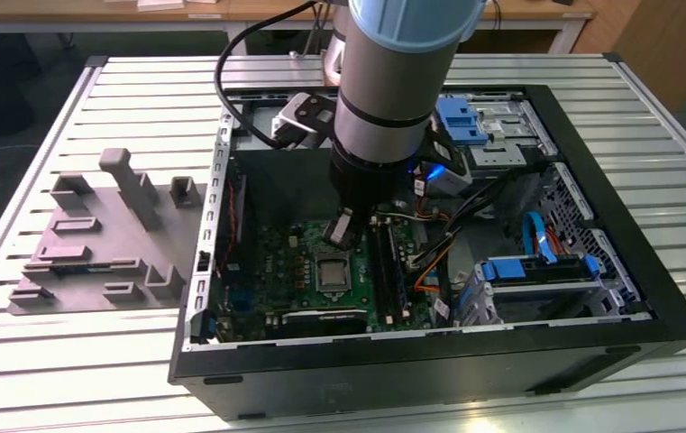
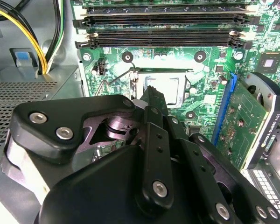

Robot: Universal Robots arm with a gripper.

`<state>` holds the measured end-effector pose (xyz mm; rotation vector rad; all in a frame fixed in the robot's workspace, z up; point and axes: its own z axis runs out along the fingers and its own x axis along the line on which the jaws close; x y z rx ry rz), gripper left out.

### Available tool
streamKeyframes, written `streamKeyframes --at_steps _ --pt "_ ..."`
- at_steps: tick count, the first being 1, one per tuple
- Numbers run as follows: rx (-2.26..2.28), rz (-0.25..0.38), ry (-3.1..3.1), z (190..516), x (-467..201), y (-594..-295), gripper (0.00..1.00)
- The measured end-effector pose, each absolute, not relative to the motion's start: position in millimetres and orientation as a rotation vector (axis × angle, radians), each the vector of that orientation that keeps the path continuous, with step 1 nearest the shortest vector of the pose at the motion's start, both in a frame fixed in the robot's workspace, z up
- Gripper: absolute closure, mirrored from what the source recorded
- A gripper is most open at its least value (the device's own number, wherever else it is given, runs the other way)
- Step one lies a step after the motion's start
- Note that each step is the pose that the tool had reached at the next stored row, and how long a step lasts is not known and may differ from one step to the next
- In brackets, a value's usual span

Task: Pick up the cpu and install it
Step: 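Install the first cpu locking lever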

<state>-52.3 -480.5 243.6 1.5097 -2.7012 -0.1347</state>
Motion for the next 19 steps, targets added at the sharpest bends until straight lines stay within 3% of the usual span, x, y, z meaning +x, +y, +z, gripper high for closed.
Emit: streamKeyframes --at_steps 11,16,19 --pt "1.514 -0.148 -2.707 246.6 -52.5 -480.7 0.89" --pt "1.534 -0.241 -2.733 246.5 -52.7 -480.9 0.89" --pt "1.534 -0.244 -2.733 246.3 -52.4 -480.8 0.89"
